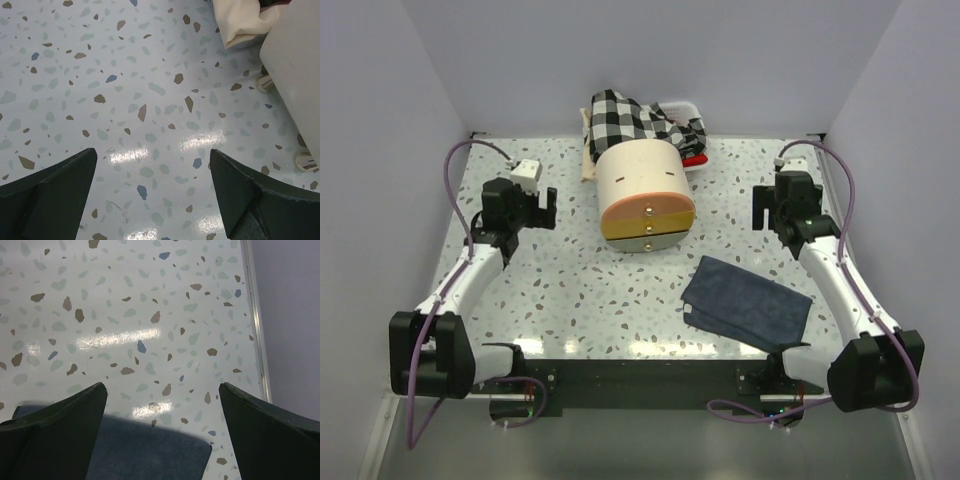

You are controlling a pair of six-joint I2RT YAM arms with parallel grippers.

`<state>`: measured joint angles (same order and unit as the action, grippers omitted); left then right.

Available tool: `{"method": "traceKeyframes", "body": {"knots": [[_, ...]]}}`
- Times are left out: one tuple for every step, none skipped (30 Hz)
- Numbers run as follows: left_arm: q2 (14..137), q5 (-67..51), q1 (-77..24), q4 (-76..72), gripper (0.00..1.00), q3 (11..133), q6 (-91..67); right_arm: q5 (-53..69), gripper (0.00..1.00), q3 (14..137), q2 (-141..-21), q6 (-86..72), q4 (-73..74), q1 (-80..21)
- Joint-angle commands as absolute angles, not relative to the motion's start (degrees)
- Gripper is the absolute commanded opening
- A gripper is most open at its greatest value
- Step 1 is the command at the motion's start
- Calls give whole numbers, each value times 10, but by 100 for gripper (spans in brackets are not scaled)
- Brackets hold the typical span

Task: Sort the stationery into containers
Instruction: Reset both arms

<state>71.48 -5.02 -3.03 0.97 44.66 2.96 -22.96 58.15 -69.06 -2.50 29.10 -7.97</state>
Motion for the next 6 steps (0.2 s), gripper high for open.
{"method": "traceKeyframes", "body": {"knots": [[734, -30, -25, -33, 100, 503, 55, -272, 99, 613, -677, -11, 298, -78], [736, -25, -25, -37, 100, 507, 58, -271, 99, 618, -683, -9, 296, -79], [738, -20, -25, -45, 100, 511, 61, -256, 99, 628, -687, -6, 297, -78], [741, -17, -25, -47, 100, 517, 62, -248, 99, 635, -693, -6, 298, -79], [743, -12, -25, -47, 100, 519, 65, -241, 99, 640, -703, -7, 304, -78], [743, -11, -25, -49, 100, 520, 65, -238, 99, 649, -708, -11, 304, -78]]}}
